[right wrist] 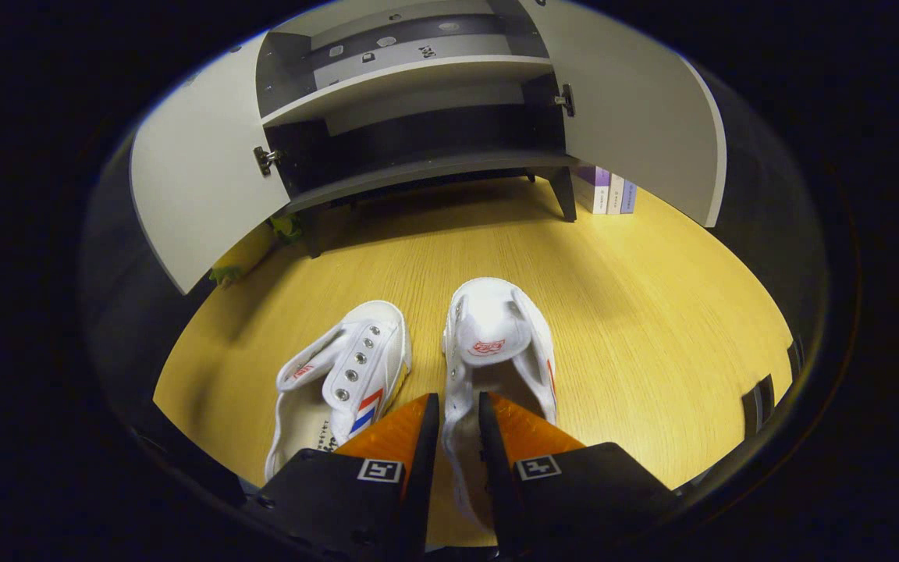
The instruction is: Grab one shoe with the right hand and put it into the shoe cabinet, grab the other shoe with the left hand and put it into the shoe cabinet; then close the right door with the right hand and the left door with the left hand.
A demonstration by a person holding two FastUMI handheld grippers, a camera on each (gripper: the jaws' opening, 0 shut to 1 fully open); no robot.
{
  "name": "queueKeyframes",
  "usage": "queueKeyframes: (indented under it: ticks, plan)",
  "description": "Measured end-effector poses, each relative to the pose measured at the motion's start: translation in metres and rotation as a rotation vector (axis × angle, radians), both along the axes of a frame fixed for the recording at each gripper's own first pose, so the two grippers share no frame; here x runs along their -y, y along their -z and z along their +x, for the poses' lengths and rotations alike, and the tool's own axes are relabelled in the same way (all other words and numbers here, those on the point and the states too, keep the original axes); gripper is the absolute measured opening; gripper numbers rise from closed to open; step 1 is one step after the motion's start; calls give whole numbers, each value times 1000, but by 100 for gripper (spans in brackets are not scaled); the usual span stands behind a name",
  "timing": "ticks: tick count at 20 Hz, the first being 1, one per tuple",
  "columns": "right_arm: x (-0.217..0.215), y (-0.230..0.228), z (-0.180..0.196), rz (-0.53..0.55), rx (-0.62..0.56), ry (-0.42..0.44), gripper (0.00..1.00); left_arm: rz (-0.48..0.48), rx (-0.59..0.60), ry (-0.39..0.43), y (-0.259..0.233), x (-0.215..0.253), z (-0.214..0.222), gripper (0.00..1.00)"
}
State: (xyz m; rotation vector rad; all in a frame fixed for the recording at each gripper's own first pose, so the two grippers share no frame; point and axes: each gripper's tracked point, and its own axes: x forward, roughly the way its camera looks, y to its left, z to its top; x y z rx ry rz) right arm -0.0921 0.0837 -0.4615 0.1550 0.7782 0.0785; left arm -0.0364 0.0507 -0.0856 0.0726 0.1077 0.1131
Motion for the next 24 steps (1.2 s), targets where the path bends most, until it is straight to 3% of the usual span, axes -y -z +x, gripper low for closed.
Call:
queueKeyframes:
  ticks: [1,4,9,10,11,12,15,19,24]
  plan:
    - [-1,4,6,-2,10,7,39,7,-1,-3,3,-2,-2,98]
    - [-1,10,27,-26,74,43,33,24,0,-11,6,-6,-2,98]
    - [0,19,48,-55,173,90,34,44,-16,-40,15,-10,0,98]
    - [-3,10,50,-61,208,78,22,52,-17,-46,15,-10,0,98]
    - [-7,22,54,-66,201,57,20,62,-16,-47,17,-11,0,98]
    - [-7,18,47,-62,192,42,11,72,-15,-48,17,-11,-1,98]
    - [-4,12,49,-1,136,19,7,74,-13,-42,17,-10,0,98]
    - [5,-16,56,30,135,4,6,51,0,-45,10,-11,3,98]
    - [5,-93,66,48,183,-52,6,41,24,-33,-3,-9,6,98]
